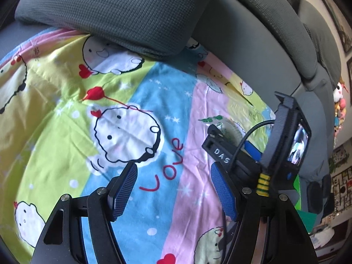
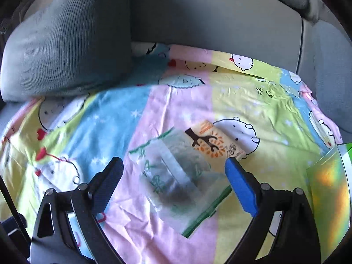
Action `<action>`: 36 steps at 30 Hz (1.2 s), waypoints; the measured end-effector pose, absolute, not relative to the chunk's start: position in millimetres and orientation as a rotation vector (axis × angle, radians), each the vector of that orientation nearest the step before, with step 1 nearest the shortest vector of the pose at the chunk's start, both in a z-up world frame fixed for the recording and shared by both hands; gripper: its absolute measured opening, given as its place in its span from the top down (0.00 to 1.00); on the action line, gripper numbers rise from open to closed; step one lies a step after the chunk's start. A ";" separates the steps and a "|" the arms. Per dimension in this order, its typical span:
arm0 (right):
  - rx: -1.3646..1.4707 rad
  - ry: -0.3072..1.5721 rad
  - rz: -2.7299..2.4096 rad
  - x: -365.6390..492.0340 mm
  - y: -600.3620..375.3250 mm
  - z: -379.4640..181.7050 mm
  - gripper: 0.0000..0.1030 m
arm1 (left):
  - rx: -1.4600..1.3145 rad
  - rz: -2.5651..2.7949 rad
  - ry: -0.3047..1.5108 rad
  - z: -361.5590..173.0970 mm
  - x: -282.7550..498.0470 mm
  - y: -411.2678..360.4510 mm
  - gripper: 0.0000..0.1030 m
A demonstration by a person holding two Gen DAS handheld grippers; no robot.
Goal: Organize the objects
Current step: 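Close the right gripper on the clear plastic bag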
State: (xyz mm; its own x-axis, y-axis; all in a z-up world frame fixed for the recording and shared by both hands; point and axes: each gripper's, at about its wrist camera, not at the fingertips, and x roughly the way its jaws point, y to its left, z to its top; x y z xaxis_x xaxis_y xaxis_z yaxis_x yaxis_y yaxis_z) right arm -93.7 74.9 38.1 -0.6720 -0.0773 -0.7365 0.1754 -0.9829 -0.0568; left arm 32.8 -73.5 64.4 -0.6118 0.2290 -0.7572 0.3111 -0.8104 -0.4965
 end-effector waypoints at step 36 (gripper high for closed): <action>1.471 -0.478 -2.549 -3.6 171.1 66.2 0.18 | 1.545 -2.622 0.838 56.5 24.9 -32.4 0.32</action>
